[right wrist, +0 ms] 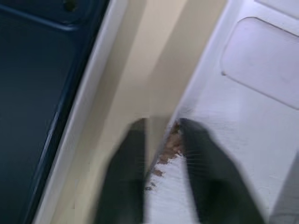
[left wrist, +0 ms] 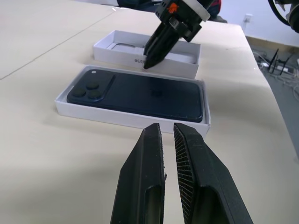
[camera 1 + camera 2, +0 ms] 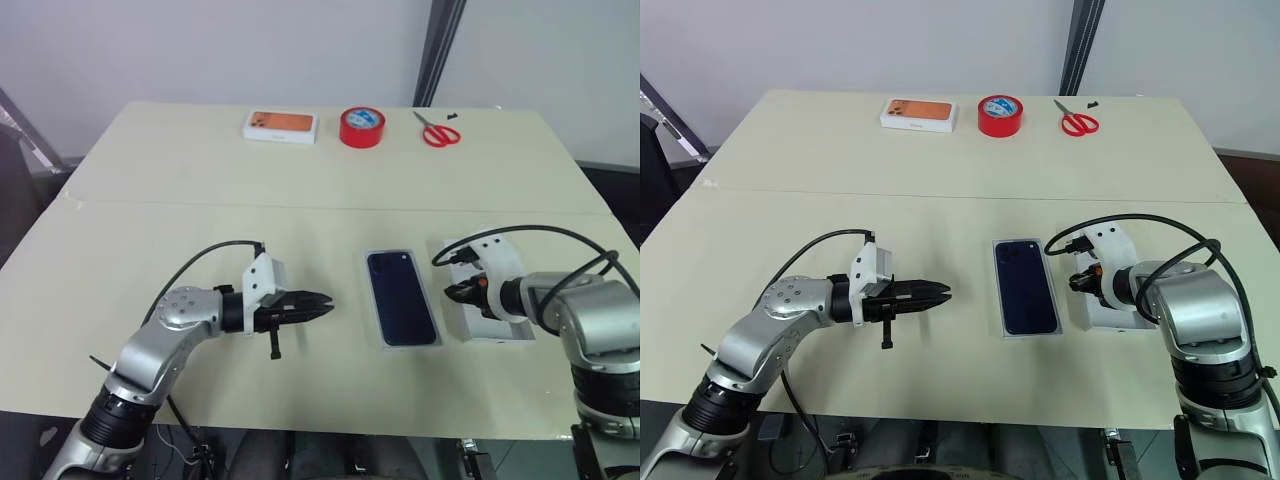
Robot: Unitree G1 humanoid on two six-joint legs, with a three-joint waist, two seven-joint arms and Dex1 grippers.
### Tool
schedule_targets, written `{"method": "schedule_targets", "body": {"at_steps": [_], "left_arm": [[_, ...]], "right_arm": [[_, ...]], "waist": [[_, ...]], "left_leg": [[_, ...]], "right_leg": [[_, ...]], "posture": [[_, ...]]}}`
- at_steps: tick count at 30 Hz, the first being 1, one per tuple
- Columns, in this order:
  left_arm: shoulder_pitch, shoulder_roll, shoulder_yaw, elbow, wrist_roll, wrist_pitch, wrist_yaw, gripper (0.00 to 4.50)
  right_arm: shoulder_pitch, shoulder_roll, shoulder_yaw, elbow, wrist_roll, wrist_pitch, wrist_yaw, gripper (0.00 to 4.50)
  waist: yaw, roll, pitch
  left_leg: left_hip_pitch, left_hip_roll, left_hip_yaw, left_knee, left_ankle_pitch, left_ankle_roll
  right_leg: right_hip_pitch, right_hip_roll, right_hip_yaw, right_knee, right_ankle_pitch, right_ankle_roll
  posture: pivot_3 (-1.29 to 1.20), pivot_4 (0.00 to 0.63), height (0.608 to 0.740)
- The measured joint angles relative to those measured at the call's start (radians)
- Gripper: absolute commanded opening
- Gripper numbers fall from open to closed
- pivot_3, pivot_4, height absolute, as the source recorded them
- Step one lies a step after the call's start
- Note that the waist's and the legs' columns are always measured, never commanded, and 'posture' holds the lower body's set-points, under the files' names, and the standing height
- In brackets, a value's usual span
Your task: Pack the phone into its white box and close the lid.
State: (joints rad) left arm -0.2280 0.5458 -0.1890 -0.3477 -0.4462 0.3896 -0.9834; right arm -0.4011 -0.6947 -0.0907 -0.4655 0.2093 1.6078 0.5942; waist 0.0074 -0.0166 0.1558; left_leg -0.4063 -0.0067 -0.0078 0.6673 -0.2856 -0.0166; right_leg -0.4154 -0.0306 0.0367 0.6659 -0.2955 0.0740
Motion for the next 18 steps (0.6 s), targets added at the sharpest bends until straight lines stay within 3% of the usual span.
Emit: {"method": "schedule_targets", "body": {"at_steps": [6,10,14,16,18], "left_arm": [[0.013,-0.023,0.052,0.037,-0.004,-0.007,0.042,0.47],[0.017,-0.040,0.130,0.080,-0.022,-0.007,0.089,0.47],[-0.006,-0.048,0.213,0.137,-0.026,-0.009,0.138,0.47],[-0.024,-0.050,0.247,0.169,-0.029,-0.011,0.158,0.47],[-0.052,-0.055,0.260,0.193,-0.028,-0.013,0.172,0.47]], "right_arm": [[-0.040,0.007,-0.062,0.020,0.077,0.000,-0.059,0.03],[-0.156,0.077,-0.209,0.054,0.209,0.000,-0.070,0.03],[-0.238,0.247,-0.335,0.087,0.562,0.000,-0.137,0.03],[-0.264,0.387,-0.401,0.147,0.797,0.000,-0.296,0.03],[-0.219,0.435,-0.334,0.209,1.154,-0.097,-0.559,0.03]], "waist": [[-0.012,0.000,0.000],[-0.028,0.000,0.000],[-0.026,0.000,0.000],[-0.026,0.000,0.000],[-0.022,0.000,0.000]], "left_leg": [[0.000,0.000,0.000,0.000,0.000,0.000],[0.002,0.001,0.000,0.000,0.000,0.000],[0.003,0.003,-0.001,0.000,0.000,0.000],[0.003,0.003,0.000,0.000,0.000,0.000],[0.001,0.003,0.000,0.001,0.000,0.000]], "right_leg": [[0.000,0.001,0.000,0.001,0.000,0.000],[0.000,0.003,0.000,0.003,0.000,0.001],[0.000,0.005,0.000,0.006,0.000,0.001],[0.000,0.004,0.000,0.006,0.000,0.001],[0.000,0.003,-0.001,0.005,0.000,0.001]], "posture": [[0.00,0.150,0.733],[0.00,0.150,0.733],[0.00,0.150,0.733],[0.00,0.150,0.733],[0.00,0.150,0.733]]}}
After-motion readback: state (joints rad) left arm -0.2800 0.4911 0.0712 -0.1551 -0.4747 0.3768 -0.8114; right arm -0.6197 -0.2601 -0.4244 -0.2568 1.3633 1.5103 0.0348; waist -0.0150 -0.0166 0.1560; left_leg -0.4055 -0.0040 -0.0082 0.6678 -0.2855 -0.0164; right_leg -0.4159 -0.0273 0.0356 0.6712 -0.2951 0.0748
